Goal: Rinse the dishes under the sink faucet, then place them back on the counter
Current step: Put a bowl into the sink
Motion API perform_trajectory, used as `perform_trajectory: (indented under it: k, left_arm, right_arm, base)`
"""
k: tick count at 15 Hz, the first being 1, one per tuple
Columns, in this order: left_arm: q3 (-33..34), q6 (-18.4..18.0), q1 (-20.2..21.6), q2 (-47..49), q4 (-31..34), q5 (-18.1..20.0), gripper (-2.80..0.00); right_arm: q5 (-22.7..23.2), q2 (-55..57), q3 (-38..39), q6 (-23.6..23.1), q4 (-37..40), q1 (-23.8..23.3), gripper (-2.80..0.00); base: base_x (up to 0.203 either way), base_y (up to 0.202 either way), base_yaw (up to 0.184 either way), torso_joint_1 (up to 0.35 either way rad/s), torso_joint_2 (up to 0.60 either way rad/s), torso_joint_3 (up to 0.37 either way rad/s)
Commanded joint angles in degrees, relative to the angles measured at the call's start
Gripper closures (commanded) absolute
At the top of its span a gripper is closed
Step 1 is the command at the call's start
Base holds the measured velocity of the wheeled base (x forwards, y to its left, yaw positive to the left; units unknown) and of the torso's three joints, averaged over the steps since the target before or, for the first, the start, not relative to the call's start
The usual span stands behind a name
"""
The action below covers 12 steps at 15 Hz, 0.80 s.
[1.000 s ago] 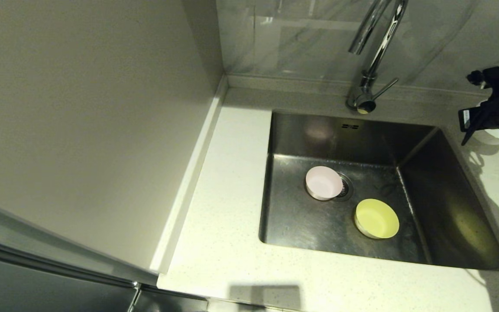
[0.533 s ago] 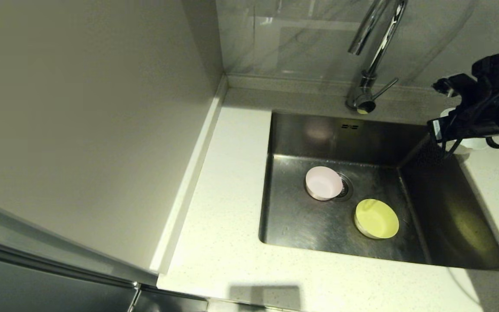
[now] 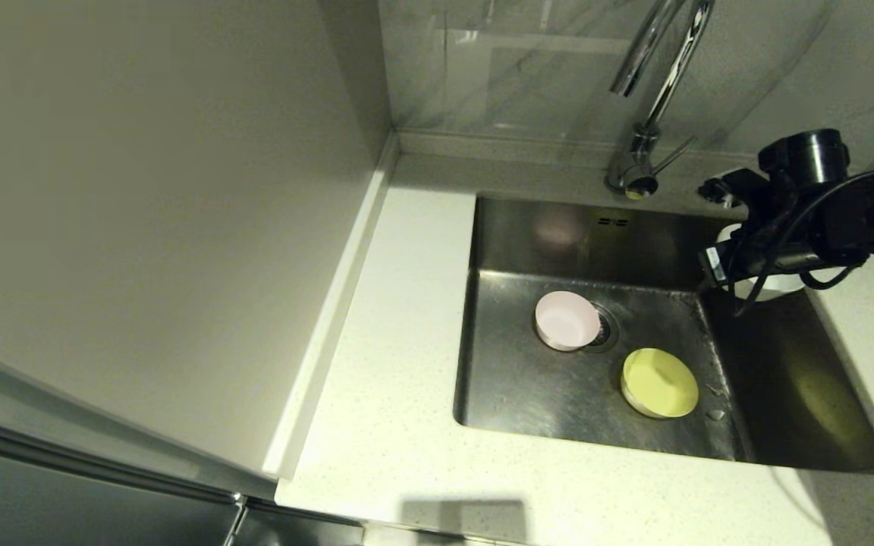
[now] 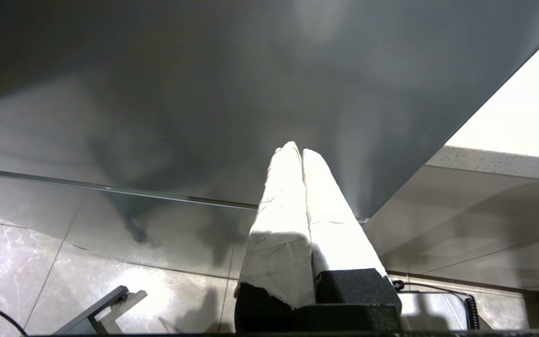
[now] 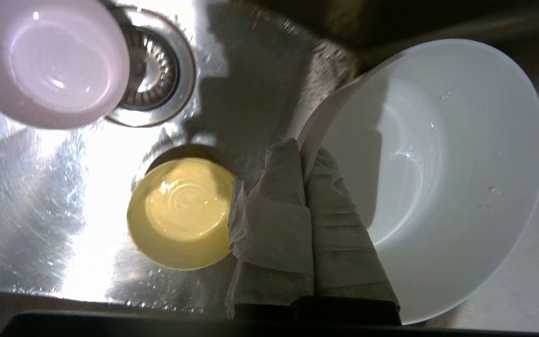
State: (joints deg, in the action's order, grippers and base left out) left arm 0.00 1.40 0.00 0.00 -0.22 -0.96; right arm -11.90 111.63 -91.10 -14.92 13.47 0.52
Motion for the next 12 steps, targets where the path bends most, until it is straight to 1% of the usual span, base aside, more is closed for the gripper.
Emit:
perform_trajectory:
  k: [1, 4, 9, 12]
  left_arm:
    - [0.0, 0.0, 0.0, -0.1, 0.0, 0.0, 0.00]
    - [0.0, 0.0, 0.0, -0.1, 0.0, 0.0, 0.00]
    - [0.0, 0.0, 0.0, -0.1, 0.0, 0.0, 0.00]
    - [0.0, 0.0, 0.0, -0.1, 0.0, 0.0, 0.00]
  right_arm:
    - [0.0, 3.6, 0.7, -0.1, 0.2, 0.6, 0.00]
    - [0.3, 8.4, 1.1, -0.1, 0.2, 0.8, 0.00]
    - [0.7, 13.8, -2.9, -0.2, 0.1, 0.9, 0.00]
    - [1.4, 14.9, -3.7, -0.9, 0.1, 0.8, 0.00]
  base:
    - [0.000, 0.000, 0.000, 0.000, 0.00, 0.000]
    - [0.000, 0.000, 0.000, 0.000, 0.00, 0.000]
    - [0.000, 0.000, 0.000, 0.000, 0.00, 0.000]
    - [0.000, 0.000, 0.000, 0.000, 0.00, 0.000]
